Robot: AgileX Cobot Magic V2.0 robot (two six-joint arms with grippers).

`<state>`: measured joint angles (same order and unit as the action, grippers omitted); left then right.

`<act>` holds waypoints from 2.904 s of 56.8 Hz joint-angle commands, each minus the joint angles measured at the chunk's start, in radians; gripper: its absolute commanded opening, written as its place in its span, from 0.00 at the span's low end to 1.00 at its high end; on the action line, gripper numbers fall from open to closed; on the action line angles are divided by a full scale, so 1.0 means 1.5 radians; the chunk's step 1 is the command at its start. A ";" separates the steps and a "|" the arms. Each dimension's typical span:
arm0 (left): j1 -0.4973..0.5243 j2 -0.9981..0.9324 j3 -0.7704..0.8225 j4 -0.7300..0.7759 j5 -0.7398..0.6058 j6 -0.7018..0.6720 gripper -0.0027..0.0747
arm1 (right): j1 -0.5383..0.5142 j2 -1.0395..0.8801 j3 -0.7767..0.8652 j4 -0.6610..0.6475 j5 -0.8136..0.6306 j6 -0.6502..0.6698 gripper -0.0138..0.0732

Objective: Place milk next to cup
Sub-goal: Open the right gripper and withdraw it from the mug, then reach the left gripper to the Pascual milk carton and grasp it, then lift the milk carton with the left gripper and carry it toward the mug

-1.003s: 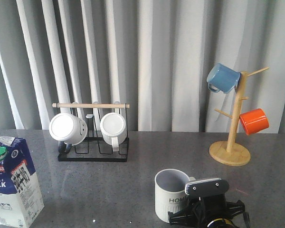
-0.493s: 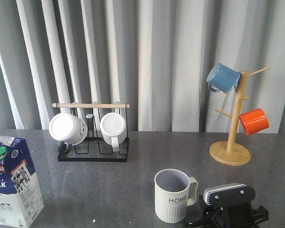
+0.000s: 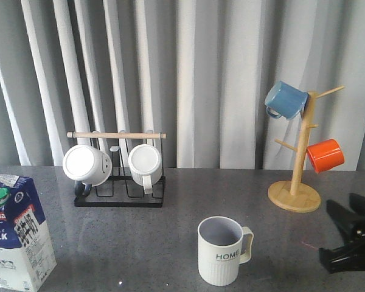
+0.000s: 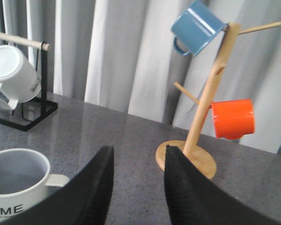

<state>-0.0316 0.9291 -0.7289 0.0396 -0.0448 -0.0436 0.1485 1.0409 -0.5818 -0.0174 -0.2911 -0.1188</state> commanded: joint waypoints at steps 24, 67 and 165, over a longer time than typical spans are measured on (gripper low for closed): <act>-0.001 -0.005 -0.023 -0.008 -0.046 -0.003 0.63 | -0.095 -0.269 -0.010 -0.359 0.159 0.389 0.15; -0.001 -0.005 -0.023 -0.008 -0.046 -0.003 0.63 | -0.095 -0.287 -0.010 -0.379 0.158 0.387 0.15; 0.014 0.327 -0.023 -0.067 -0.290 0.004 0.14 | -0.095 -0.287 -0.010 -0.379 0.161 0.387 0.15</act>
<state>-0.0113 1.4510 -0.7289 -0.0535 -0.4081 -0.0354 0.0111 0.6113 -0.5700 -0.5748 0.0101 0.4584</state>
